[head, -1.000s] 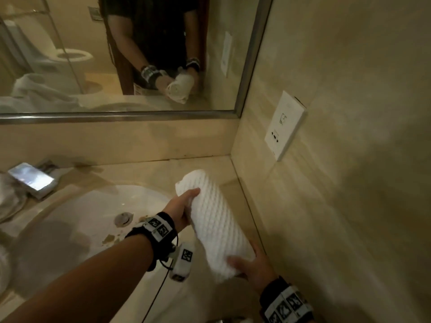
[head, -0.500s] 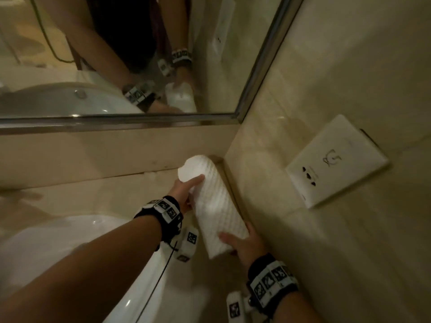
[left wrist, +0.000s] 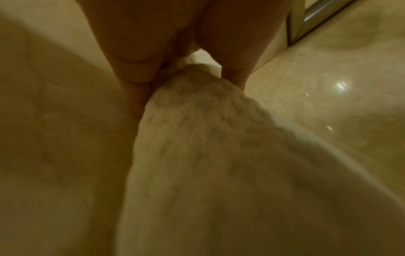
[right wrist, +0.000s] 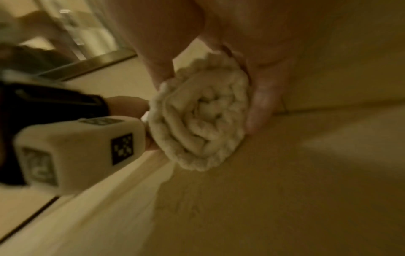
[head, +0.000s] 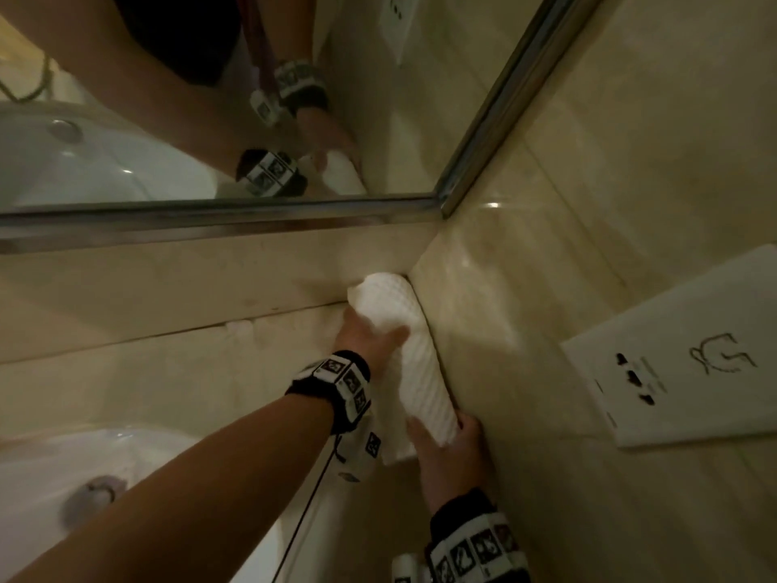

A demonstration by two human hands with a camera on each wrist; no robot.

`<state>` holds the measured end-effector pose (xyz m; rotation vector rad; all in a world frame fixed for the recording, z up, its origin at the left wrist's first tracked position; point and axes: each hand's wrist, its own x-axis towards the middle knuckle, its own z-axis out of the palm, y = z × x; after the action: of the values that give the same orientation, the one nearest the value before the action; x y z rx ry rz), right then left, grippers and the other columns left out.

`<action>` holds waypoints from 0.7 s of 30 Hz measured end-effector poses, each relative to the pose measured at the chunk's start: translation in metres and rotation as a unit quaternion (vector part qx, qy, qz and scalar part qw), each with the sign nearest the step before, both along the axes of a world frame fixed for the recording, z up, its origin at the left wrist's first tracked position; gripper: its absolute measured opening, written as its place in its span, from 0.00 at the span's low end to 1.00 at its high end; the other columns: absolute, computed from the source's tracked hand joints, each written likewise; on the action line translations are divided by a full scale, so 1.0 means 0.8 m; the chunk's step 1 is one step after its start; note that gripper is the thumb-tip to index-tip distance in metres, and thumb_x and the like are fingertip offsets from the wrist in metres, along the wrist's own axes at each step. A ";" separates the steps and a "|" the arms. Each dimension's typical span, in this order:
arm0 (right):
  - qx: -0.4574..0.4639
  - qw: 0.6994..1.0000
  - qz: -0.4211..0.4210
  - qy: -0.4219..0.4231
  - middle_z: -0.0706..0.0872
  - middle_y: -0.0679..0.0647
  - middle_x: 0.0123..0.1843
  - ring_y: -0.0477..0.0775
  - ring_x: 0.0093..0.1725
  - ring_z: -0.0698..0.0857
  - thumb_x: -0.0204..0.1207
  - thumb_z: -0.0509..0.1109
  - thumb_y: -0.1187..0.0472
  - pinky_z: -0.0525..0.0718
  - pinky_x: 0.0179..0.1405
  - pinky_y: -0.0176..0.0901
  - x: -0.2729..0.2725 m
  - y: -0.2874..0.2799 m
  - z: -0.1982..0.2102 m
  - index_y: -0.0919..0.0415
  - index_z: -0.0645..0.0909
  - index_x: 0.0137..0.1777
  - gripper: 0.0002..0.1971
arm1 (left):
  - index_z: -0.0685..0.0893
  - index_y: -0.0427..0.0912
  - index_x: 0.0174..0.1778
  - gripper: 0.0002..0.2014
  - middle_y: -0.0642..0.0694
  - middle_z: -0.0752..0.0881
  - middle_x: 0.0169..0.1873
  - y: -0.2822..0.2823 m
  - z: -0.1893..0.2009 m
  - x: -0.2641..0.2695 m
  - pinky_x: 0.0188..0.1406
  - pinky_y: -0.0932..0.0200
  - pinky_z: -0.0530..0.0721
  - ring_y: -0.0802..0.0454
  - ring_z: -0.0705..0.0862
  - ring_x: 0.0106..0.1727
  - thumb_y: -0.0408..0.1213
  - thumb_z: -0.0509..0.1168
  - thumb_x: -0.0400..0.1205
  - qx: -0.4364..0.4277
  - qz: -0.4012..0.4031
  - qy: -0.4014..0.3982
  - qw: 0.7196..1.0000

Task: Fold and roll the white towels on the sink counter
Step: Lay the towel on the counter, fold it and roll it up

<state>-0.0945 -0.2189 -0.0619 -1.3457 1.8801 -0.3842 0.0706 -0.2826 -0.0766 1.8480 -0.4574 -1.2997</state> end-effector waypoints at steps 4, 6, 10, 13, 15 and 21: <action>-0.009 0.969 0.183 0.165 0.50 0.52 0.83 0.55 0.81 0.59 0.72 0.71 0.39 0.68 0.76 0.48 0.002 0.026 0.029 0.48 0.50 0.82 0.45 | 0.41 0.45 0.82 0.52 0.35 0.61 0.78 0.018 0.001 -0.005 0.68 0.45 0.76 0.39 0.70 0.74 0.64 0.65 0.73 0.039 -0.143 -0.173 0.974; 0.010 0.954 0.229 0.193 0.40 0.50 0.84 0.55 0.84 0.52 0.75 0.67 0.38 0.65 0.78 0.46 0.003 0.027 0.032 0.45 0.46 0.83 0.43 | 0.47 0.52 0.79 0.46 0.36 0.69 0.71 0.024 -0.002 -0.011 0.55 0.47 0.83 0.40 0.79 0.62 0.62 0.67 0.73 0.032 -0.180 -0.193 0.964; -0.009 0.955 0.233 0.186 0.37 0.49 0.85 0.55 0.85 0.49 0.80 0.63 0.43 0.62 0.81 0.49 0.009 0.018 0.016 0.46 0.49 0.83 0.37 | 0.50 0.51 0.79 0.43 0.36 0.75 0.68 0.020 -0.002 -0.013 0.47 0.52 0.83 0.41 0.82 0.57 0.56 0.69 0.75 0.031 -0.193 -0.177 0.965; -0.023 0.953 0.243 0.181 0.38 0.47 0.85 0.56 0.85 0.50 0.82 0.63 0.49 0.62 0.81 0.48 0.008 0.012 0.002 0.43 0.49 0.83 0.34 | 0.46 0.50 0.82 0.43 0.36 0.73 0.71 0.015 -0.005 -0.019 0.55 0.49 0.84 0.40 0.80 0.62 0.52 0.67 0.78 0.035 -0.177 -0.172 0.968; -0.031 0.948 0.255 0.187 0.39 0.48 0.85 0.55 0.84 0.51 0.83 0.61 0.50 0.62 0.80 0.46 0.009 0.006 0.003 0.44 0.50 0.83 0.32 | 0.40 0.49 0.83 0.45 0.35 0.67 0.76 0.015 -0.003 -0.025 0.63 0.48 0.81 0.40 0.77 0.68 0.50 0.65 0.80 0.032 -0.172 -0.166 0.971; -0.021 0.941 0.259 0.215 0.49 0.53 0.86 0.58 0.81 0.61 0.81 0.66 0.55 0.67 0.75 0.47 0.023 0.009 0.039 0.48 0.58 0.81 0.31 | 0.52 0.41 0.83 0.39 0.36 0.70 0.76 0.061 0.023 -0.014 0.71 0.49 0.75 0.38 0.74 0.72 0.45 0.64 0.80 -0.005 -0.185 -0.093 0.978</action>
<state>-0.0758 -0.2120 -0.0308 -2.0031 1.7553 0.1565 0.0593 -0.2338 -0.0579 1.9454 -0.9425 -1.3613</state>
